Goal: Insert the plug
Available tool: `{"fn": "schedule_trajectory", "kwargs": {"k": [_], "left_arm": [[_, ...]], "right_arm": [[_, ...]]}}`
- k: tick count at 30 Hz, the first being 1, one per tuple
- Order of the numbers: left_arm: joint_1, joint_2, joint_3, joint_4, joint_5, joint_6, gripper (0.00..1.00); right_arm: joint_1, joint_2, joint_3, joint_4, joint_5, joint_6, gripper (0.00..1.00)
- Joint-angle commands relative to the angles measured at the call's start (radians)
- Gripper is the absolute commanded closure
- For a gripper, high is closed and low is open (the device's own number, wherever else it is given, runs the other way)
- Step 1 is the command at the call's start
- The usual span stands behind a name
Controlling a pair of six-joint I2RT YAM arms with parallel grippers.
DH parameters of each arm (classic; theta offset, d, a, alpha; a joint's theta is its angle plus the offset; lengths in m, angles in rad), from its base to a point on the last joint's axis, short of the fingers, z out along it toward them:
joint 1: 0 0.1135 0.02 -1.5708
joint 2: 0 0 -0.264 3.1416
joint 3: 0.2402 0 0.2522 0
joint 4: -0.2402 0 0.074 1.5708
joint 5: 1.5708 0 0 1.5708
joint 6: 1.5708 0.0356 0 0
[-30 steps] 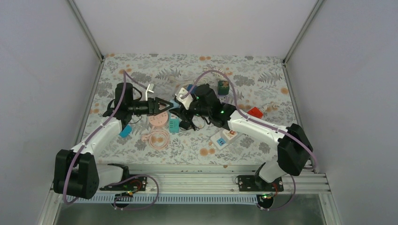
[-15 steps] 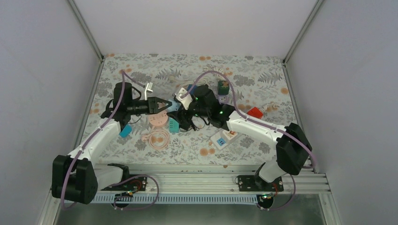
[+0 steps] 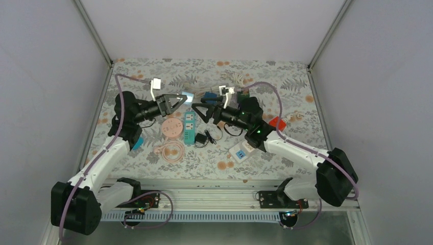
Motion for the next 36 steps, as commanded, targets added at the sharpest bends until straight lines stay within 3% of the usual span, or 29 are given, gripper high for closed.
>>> {"fn": "schedule_trajectory", "kwargs": {"k": [1, 4, 10, 13, 17, 21, 25, 36], "left_arm": [[-0.026, -0.030, -0.043, 0.328, -0.057, -0.215, 0.91], [-0.033, -0.041, -0.068, 0.439, -0.073, -0.293, 0.91], [-0.039, -0.054, -0.084, 0.513, -0.132, -0.327, 0.91], [-0.040, -0.056, -0.091, 0.550, -0.144, -0.350, 0.91], [-0.044, -0.047, -0.088, 0.558, -0.136, -0.359, 0.91], [-0.046, -0.041, -0.082, 0.555, -0.125, -0.351, 0.91], [-0.047, -0.042, -0.082, 0.537, -0.122, -0.334, 0.91], [-0.048, -0.056, -0.107, 0.503, -0.124, -0.309, 0.90]], "right_arm": [[-0.009, 0.054, 0.044, 0.250, -0.132, 0.326, 0.12], [-0.008, 0.099, 0.090, 0.319, -0.192, 0.414, 0.18], [-0.003, 0.163, 0.120, 0.403, -0.199, 0.566, 0.26], [-0.001, 0.178, 0.096, 0.487, -0.184, 0.610, 0.38], [-0.001, 0.215, 0.113, 0.555, -0.200, 0.633, 0.48], [0.000, 0.259, 0.162, 0.548, -0.245, 0.655, 0.51], [0.000, 0.280, 0.179, 0.556, -0.266, 0.668, 0.63], [-0.004, 0.273, 0.173, 0.564, -0.244, 0.659, 0.63]]}}
